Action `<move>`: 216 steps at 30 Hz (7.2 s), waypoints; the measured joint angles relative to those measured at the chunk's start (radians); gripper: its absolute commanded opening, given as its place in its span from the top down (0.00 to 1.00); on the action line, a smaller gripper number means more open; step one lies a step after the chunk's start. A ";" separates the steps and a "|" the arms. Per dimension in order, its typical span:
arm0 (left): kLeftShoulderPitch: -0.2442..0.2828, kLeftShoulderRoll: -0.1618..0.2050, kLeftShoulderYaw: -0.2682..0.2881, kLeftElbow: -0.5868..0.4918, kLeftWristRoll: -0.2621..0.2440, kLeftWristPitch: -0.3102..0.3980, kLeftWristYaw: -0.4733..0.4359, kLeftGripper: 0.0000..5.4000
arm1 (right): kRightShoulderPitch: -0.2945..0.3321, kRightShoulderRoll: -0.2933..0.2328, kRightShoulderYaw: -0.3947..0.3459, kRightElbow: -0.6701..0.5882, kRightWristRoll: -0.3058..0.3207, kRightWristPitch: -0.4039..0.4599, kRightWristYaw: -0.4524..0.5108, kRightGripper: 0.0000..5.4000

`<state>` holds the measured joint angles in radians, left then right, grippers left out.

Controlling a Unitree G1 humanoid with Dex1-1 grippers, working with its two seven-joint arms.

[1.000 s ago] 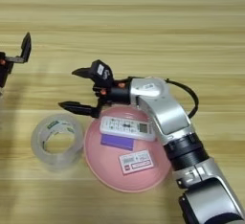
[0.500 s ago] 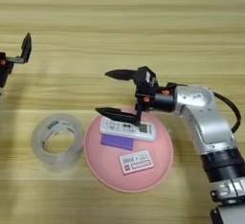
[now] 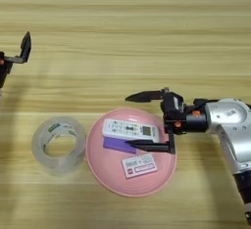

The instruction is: Move the objects on the table

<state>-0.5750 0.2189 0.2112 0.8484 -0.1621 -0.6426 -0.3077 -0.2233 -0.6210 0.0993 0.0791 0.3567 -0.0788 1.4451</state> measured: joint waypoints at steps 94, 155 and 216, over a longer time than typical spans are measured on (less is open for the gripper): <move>0.006 -0.013 -0.022 -0.025 0.000 0.000 -0.003 0.00 | 0.080 -0.183 0.163 -0.164 -0.183 0.164 -0.089 0.61; 0.006 -0.021 -0.030 -0.013 0.002 -0.007 -0.007 0.00 | -0.244 0.002 0.101 0.476 -0.338 0.129 -0.405 0.49; 0.001 -0.029 -0.030 -0.001 0.002 -0.013 -0.006 0.00 | -0.147 -0.048 0.093 0.203 -0.208 0.206 -0.187 0.01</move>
<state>-0.5742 0.1901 0.1810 0.8473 -0.1597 -0.6552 -0.3140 -0.3698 -0.6687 0.1920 0.2823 0.1482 0.1271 1.2583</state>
